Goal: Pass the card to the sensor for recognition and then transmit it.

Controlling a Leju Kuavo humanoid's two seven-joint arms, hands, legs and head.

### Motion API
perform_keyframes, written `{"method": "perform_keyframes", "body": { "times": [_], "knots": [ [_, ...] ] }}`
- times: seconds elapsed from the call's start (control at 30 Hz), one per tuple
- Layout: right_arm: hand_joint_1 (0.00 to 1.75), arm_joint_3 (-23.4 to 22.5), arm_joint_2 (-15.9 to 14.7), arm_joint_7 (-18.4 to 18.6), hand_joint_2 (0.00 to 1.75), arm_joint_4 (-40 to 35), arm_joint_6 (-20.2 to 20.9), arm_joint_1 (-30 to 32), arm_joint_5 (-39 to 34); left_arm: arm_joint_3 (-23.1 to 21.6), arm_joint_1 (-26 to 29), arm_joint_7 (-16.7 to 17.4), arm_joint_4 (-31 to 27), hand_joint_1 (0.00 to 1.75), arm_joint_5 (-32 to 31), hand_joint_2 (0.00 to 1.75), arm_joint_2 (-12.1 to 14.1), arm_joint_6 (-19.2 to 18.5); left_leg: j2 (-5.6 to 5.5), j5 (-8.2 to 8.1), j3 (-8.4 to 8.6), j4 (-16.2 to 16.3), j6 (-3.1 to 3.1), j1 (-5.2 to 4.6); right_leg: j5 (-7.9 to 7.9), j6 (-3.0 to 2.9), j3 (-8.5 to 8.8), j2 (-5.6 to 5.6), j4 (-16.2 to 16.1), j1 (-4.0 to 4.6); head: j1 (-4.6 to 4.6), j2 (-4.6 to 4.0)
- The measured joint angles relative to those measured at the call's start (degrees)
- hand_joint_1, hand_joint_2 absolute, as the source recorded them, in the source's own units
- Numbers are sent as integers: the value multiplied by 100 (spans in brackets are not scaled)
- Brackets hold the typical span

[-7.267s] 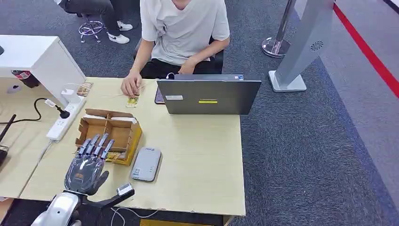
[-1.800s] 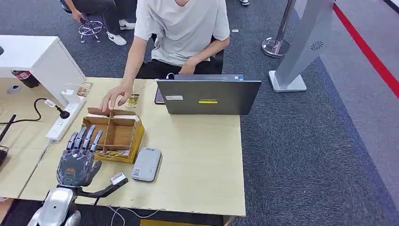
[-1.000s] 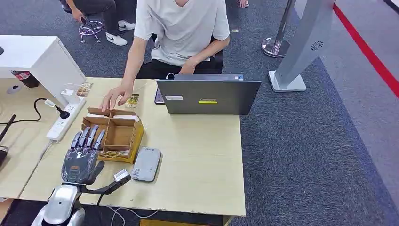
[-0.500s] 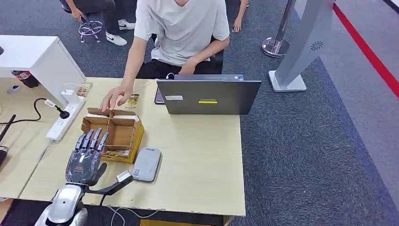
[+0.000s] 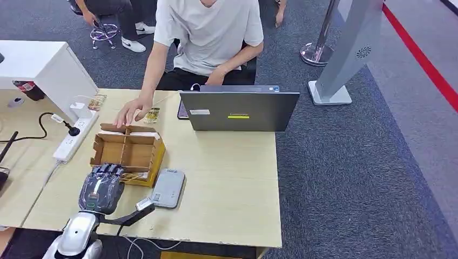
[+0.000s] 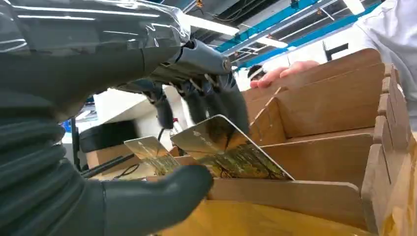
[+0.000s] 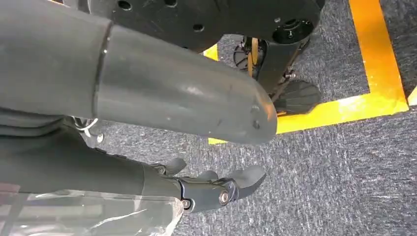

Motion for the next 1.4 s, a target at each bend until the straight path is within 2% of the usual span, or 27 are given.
{"method": "perform_keyframes", "body": {
  "times": [0.63, 0.8, 0.9, 1.0, 1.13, 1.2, 1.33, 1.4],
  "knots": [
    [0, 0, 0, -26, 0, 0, 17, -1, 4, -4, -87, -94, 9, 175, 151, 175, 42, -101, 2, 0, 0, 0, 0, 0, 0, 0, 1, 1, 0, 0, 0, 0],
    [0, 0, 0, -42, 0, 0, 0, 0, 2, -4, -52, -116, -99, 175, 341, 175, 28, 280, 2, 0, 0, 0, 0, 0, 0, 0, 0, 0, 0, 0, 0, 0],
    [0, 0, 0, -44, 0, 0, -26, 2, -39, -4, 85, -284, -655, 175, 590, 175, 28, 334, 1, 0, -1, 0, 0, 0, 0, 0, 0, 0, 0, 0, 0, 0],
    [0, -11, 0, -44, 0, -2, -66, 7, -74, -9, 264, -450, -1549, 175, 752, 175, 26, 372, 1, -1, -2, 1, 0, -1, 0, 0, -1, 0, -1, 0, 2, 0],
    [0, -31, 0, -44, 0, -4, -77, 8, -107, -120, 398, -501, -2720, 175, 785, 175, 11, 391, 0, -2, -2, 0, 2, -2, 0, 1, -1, -1, -2, 0, 2, 0],
    [0, -35, 2, -44, 0, -4, -79, 11, -111, -168, 438, -531, -3034, 175, 813, 175, 9, 501, 1, -2, -2, 0, 2, -1, 0, 1, -1, 0, -2, 0, 2, 0],
    [0, -42, 0, -46, 0, -4, -85, 13, -64, -321, 376, -647, -3683, 175, 868, 175, -2, 1078, -1, 0, 0, 1, 1, -1, 0, 0, -1, -3, -1, 0, -2, 0],
    [0, -39, 0, -50, 0, -4, -90, 7, 2, -341, 105, -557, -3744, 175, 811, 175, -9, 988, -11, 3, -1, 1, 4, 0, 0, 0, 3, -16, 0, 0, 0, 0]
  ]
}}
